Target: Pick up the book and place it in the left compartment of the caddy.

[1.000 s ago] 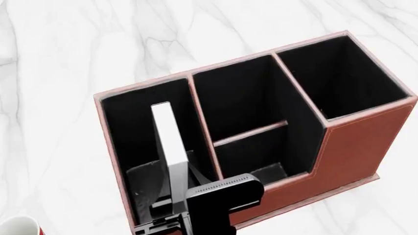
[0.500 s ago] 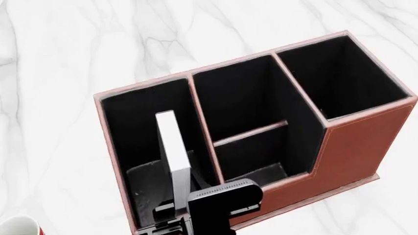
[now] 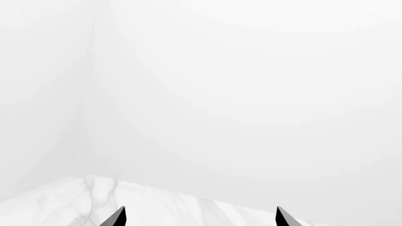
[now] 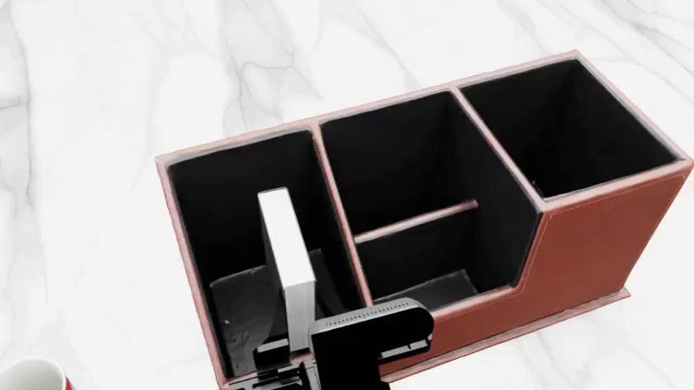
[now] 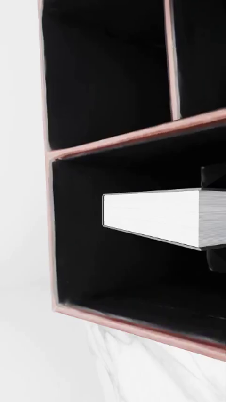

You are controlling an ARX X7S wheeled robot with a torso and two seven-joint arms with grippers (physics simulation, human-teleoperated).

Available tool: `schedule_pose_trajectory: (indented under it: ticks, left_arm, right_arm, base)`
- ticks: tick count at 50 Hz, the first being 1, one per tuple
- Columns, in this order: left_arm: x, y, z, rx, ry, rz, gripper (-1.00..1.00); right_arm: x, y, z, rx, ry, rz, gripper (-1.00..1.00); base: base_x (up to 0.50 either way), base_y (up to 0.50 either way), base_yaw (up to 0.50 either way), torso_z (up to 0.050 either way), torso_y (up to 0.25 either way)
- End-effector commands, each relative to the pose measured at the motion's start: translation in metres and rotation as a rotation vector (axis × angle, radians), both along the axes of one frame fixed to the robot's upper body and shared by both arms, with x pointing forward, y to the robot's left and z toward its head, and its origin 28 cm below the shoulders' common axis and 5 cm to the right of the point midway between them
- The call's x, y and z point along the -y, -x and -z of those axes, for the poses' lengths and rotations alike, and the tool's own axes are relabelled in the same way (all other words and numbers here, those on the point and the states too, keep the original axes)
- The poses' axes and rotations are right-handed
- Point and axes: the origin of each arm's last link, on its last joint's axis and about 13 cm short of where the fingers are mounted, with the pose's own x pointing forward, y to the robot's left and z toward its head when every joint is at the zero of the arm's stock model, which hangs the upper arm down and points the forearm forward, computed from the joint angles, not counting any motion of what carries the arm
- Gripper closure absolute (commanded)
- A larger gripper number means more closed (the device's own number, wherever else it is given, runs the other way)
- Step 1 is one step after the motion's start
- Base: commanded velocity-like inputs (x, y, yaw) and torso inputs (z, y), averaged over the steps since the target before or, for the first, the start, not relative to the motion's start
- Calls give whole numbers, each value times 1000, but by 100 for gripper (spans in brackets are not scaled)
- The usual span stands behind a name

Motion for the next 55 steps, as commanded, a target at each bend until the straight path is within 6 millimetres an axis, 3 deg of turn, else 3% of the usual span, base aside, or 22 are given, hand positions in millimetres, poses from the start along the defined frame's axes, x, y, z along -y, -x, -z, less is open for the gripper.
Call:
schedule_pose_trajectory:
  ticks: [1,10,11,41,55]
  left_arm:
    - [0,0,1,1,-1,0,-100]
    - [0,-1,1,1,0,-1,-100]
    - [0,-1,0,1,0,-1,-100]
    - [0,0,-1,1,0,1,-100]
    - [1,1,-1,3,-1,3,-100]
  right_arm:
    - [-3,-3,-8,64,20,-13,100]
    - [-3,-3,-7,53,17,-18,100]
    - [-3,-4,-6,53,17,-19,-100]
    - [-4,0,-9,66,12,-25,-100]
    - [-5,7,-41,144,8,-35,-100]
  base:
    - [0,0,0,0,0]
    - [0,0,0,0,2]
    - [0,0,0,0,0]
    - [0,0,0,0,0]
    - [0,0,0,0,0]
